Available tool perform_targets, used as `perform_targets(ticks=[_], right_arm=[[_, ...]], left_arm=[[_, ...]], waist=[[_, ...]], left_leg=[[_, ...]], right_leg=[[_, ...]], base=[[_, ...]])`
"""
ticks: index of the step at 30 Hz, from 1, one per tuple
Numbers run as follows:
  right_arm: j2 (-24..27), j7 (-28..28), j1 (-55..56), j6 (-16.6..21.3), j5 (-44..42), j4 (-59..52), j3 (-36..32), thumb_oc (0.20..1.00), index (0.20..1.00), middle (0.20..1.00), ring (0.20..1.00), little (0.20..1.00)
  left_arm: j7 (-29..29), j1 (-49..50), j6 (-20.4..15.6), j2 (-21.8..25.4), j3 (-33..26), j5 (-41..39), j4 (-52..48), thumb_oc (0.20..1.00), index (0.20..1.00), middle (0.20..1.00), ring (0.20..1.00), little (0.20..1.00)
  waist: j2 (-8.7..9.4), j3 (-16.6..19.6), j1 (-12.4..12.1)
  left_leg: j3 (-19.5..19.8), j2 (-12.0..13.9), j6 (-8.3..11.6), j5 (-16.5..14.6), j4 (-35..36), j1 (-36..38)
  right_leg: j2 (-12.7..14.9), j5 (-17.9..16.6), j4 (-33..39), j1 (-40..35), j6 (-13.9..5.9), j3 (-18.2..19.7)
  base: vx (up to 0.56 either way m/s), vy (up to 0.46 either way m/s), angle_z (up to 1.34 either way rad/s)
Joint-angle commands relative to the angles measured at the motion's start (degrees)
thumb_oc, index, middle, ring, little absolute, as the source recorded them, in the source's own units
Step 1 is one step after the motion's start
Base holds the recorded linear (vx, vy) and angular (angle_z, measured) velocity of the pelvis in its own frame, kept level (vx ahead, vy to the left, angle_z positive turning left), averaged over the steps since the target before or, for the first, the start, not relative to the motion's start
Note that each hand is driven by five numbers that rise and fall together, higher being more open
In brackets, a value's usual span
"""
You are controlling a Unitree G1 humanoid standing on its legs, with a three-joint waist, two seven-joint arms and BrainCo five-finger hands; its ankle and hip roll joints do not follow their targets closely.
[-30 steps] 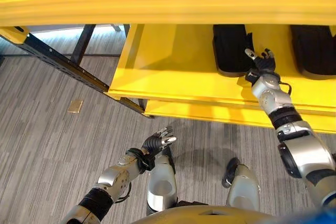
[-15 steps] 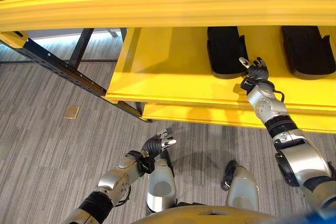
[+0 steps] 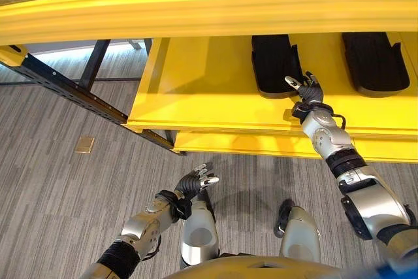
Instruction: Move parts from the plastic box to the shelf.
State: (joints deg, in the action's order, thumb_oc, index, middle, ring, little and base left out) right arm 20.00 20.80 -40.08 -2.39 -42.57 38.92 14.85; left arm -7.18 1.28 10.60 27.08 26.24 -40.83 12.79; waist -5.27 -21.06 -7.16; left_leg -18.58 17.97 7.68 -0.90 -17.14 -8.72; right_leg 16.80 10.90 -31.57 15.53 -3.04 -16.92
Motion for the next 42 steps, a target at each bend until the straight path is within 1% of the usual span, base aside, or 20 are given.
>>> perform_targets(ticks=[1, 4, 5, 9, 15, 16, 19, 24, 31, 34, 35, 37, 39, 41, 42], right_arm=[[-5.3, -1.8, 3.5, -3.6, 0.1, -1.5, 1.3, 1.0, 1.0, 1.0, 1.0, 1.0], [-5.2, -2.1, 3.8, -3.7, 0.3, -1.5, 1.5, 1.0, 1.0, 1.0, 1.0, 1.0], [-5.2, -3.2, 4.0, -4.1, 0.3, -1.5, 1.7, 1.0, 1.0, 1.0, 1.0, 1.0], [-5.5, -4.5, 4.4, -3.9, 0.5, -1.7, 2.2, 1.0, 1.0, 1.0, 1.0, 1.0], [-5.8, -5.2, 4.9, -4.4, 0.9, -2.7, 2.9, 1.0, 1.0, 1.0, 1.0, 1.0], [-6.1, -6.3, 5.5, -4.1, -0.2, -3.3, 3.4, 1.0, 1.0, 1.0, 1.0, 1.0], [-6.4, -6.6, 6.3, -4.4, 0.5, -4.6, 3.8, 1.0, 1.0, 1.0, 1.0, 1.0], [-7.2, -6.2, 7.0, -5.0, 0.8, -5.7, 4.7, 1.0, 1.0, 1.0, 1.0, 1.0], [-7.5, -3.1, 7.4, -3.9, 1.2, -4.8, 4.4, 1.0, 1.0, 1.0, 1.0, 1.0], [-7.6, -3.1, 7.1, -4.7, 0.4, -4.3, 3.8, 1.0, 1.0, 1.0, 1.0, 1.0], [-7.7, -2.5, 7.1, -4.8, 0.7, -4.2, 3.8, 1.0, 1.0, 1.0, 1.0, 1.0], [-7.9, 1.8, 7.1, -3.2, 1.7, -3.6, 3.4, 1.0, 1.0, 1.0, 1.0, 1.0], [-7.7, 5.3, 6.8, -0.8, 4.2, -2.2, 2.5, 1.0, 1.0, 1.0, 1.0, 1.0], [-7.5, 7.9, 6.7, 0.3, 5.6, -1.8, 1.9, 1.0, 1.0, 1.0, 1.0, 1.0], [-7.3, 10.9, 6.9, 2.1, 7.7, -1.8, 1.3, 1.0, 1.0, 1.0, 1.0, 1.0]], left_arm=[[-1.7, 0.2, -2.0, -0.1, -0.1, 1.7, -2.5, 1.0, 1.0, 1.0, 1.0, 1.0], [-1.9, 0.3, -1.8, 0.1, -0.2, 1.7, -2.8, 1.0, 1.0, 1.0, 1.0, 1.0], [-1.8, 0.2, -1.6, 0.2, 0.0, 1.8, -2.9, 1.0, 1.0, 1.0, 1.0, 1.0], [-1.8, 0.2, -1.7, 0.1, 0.2, 2.0, -2.7, 1.0, 1.0, 1.0, 1.0, 1.0], [-1.6, 0.4, -1.6, 0.0, 0.4, 2.5, -3.1, 1.0, 1.0, 1.0, 1.0, 1.0], [-1.4, 0.4, -1.7, -0.2, 0.3, 2.4, -3.0, 1.0, 1.0, 1.0, 1.0, 1.0], [-1.8, 0.7, -1.2, -0.1, -0.1, 2.9, -3.4, 1.0, 1.0, 1.0, 1.0, 1.0], [-2.2, 0.7, -1.2, -0.3, 0.2, 2.9, -3.2, 1.0, 1.0, 1.0, 1.0, 1.0], [-1.9, 0.8, -1.9, -0.9, 0.9, 3.3, -2.6, 1.0, 1.0, 1.0, 1.0, 1.0], [-1.3, 0.7, -1.9, -0.8, 1.1, 3.1, -2.7, 1.0, 1.0, 1.0, 1.0, 1.0], [-1.1, 0.8, -2.0, -0.8, 1.2, 3.2, -2.6, 1.0, 1.0, 1.0, 1.0, 1.0], [-0.7, 0.7, -2.5, -1.0, 1.2, 3.6, -2.1, 1.0, 1.0, 1.0, 1.0, 1.0], [-0.5, 0.6, -2.9, -1.3, 1.3, 3.5, -1.9, 1.0, 1.0, 1.0, 1.0, 1.0], [-0.1, 0.5, -3.4, -1.4, 1.5, 3.1, -1.8, 1.0, 1.0, 1.0, 1.0, 1.0], [0.2, 0.5, -3.7, -1.7, 1.6, 2.8, -1.8, 1.0, 1.0, 1.0, 1.0, 1.0]], waist=[[0.31, -1.9, -1.7], [0.31, -1.8, -1.8], [0.35, -1.7, -1.7], [0.45, -1.7, -1.7], [0.48, -1.5, -1.6], [0.51, -1.5, -1.6], [0.5, -1.1, -1.7], [0.47, -0.9, -1.5], [0.55, -0.7, -1.3], [0.54, -0.5, -1.3], [0.47, -0.3, -1.4], [0.56, -0.3, -1.3], [0.51, -0.1, -1.3], [0.44, 0.2, -1.3], [0.53, 0.1, -1.1]], left_leg=[[-1.9, 1.8, -2.53, 0.6, -1.0, 0.4], [-1.8, 1.8, -2.53, 0.6, -1.0, 0.4], [-1.8, 1.8, -2.51, 0.6, -1.0, 0.4], [-1.8, 2.0, -2.44, 0.6, -1.1, 0.4], [-1.9, 2.0, -2.33, 0.8, -0.7, 0.6], [-1.8, 1.8, -2.38, 0.8, -0.6, 0.7], [-1.9, 1.9, -2.4, 1.0, -0.5, 0.6], [-2.1, 2.0, -2.38, 1.0, -0.2, 0.9], [-2.1, 2.0, -2.28, 0.8, -0.2, 1.2], [-2.1, 1.9, -2.23, 0.9, 0.0, 1.5], [-2.2, 2.0, -2.24, 1.1, 0.3, 1.4], [-2.2, 1.9, -2.25, 1.0, 0.3, 1.8], [-2.2, 1.8, -2.28, 1.0, 0.5, 2.0], [-2.2, 1.9, -2.27, 1.2, 0.8, 2.0], [-2.2, 1.7, -2.3, 1.0, 0.7, 2.2]], right_leg=[[4.0, -3.1, 2.5, -3.0, -4.3, -3.2], [4.0, -3.1, 2.4, -2.9, -4.34, -3.3], [3.9, -3.1, 2.6, -3.0, -4.31, -3.3], [4.0, -3.3, 2.9, -3.2, -4.35, -3.3], [3.9, -3.5, 3.4, -3.3, -4.47, -3.2], [3.7, -3.6, 3.7, -3.5, -4.44, -3.0], [3.5, -3.9, 4.0, -3.5, -4.41, -3.1], [3.4, -4.0, 4.5, -3.7, -4.43, -3.0], [3.5, -3.9, 4.8, -4.1, -4.54, -2.9], [3.4, -3.9, 5.0, -4.5, -4.55, -3.0], [3.1, -4.2, 5.4, -4.5, -4.48, -3.0], [3.3, -3.9, 5.3, -4.9, -4.61, -3.1], [3.2, -3.8, 5.5, -5.2, -4.55, -3.1], [2.8, -4.2, 6.1, -5.3, -4.47, -3.2], [2.9, -3.9, 5.9, -5.6, -4.57, -3.1]], base=[[0.0, 0.0, 0.0], [0.0, 0.0, -0.01], [0.0, 0.0, 0.0], [0.0, 0.0, 0.0], [0.0, 0.002, -0.01], [0.0, 0.0, 0.0], [0.0, 0.0, 0.0], [0.0, 0.0, 0.0], [0.0, 0.0, -0.02], [0.0, 0.0, 0.0], [0.0, 0.0, 0.0], [0.0, 0.0, 0.0], [0.0, 0.0, 0.0], [0.0, 0.0, 0.0], [0.0, 0.0, 0.0]])
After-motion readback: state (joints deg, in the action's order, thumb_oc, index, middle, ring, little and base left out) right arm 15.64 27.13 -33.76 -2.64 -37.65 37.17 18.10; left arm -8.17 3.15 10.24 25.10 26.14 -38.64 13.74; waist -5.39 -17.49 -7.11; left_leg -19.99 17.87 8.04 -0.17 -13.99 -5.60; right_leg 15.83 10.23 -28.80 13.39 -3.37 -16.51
